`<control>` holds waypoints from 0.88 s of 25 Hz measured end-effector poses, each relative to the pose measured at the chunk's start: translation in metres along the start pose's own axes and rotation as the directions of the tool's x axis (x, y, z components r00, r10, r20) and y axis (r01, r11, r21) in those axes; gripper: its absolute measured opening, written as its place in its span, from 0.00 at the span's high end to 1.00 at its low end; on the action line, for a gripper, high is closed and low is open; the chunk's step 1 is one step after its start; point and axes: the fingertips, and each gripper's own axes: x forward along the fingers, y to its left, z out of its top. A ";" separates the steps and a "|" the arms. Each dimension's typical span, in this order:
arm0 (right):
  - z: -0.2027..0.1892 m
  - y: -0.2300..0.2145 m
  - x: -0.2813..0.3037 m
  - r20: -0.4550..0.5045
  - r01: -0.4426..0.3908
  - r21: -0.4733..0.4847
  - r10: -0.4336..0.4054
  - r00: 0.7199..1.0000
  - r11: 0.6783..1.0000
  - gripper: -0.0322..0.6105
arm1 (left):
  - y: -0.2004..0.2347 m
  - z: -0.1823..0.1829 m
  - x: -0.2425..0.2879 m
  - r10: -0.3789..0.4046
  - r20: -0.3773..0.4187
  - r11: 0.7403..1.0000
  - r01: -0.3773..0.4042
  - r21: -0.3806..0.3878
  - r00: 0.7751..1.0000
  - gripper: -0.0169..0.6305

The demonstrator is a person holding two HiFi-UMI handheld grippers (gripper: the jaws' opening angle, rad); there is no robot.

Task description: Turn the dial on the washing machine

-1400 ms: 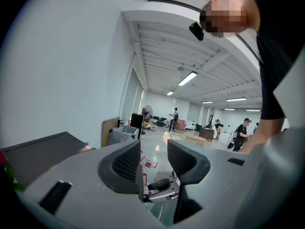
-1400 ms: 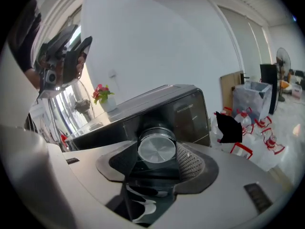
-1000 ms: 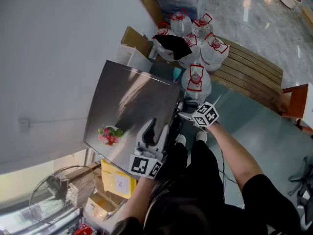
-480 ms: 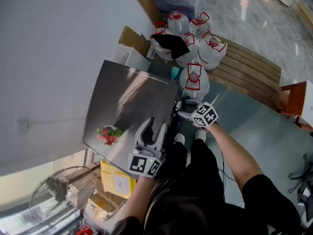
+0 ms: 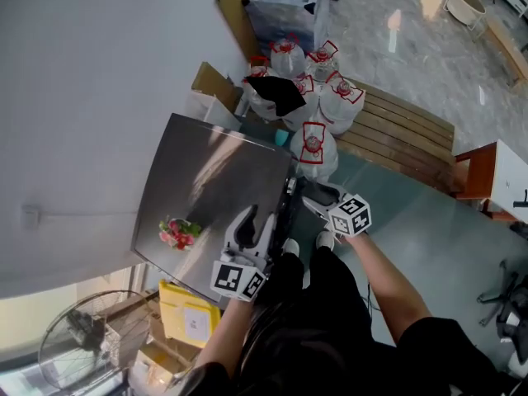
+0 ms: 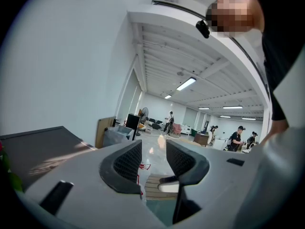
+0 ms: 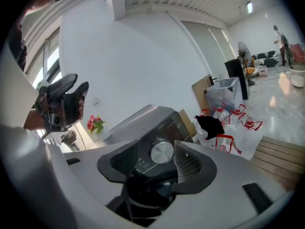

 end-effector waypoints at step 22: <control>0.096 0.126 -0.199 0.332 0.466 -0.090 -0.414 0.847 0.881 0.94 | -0.060 0.033 -0.036 -0.287 0.038 0.957 0.285 0.060 0.957 0.95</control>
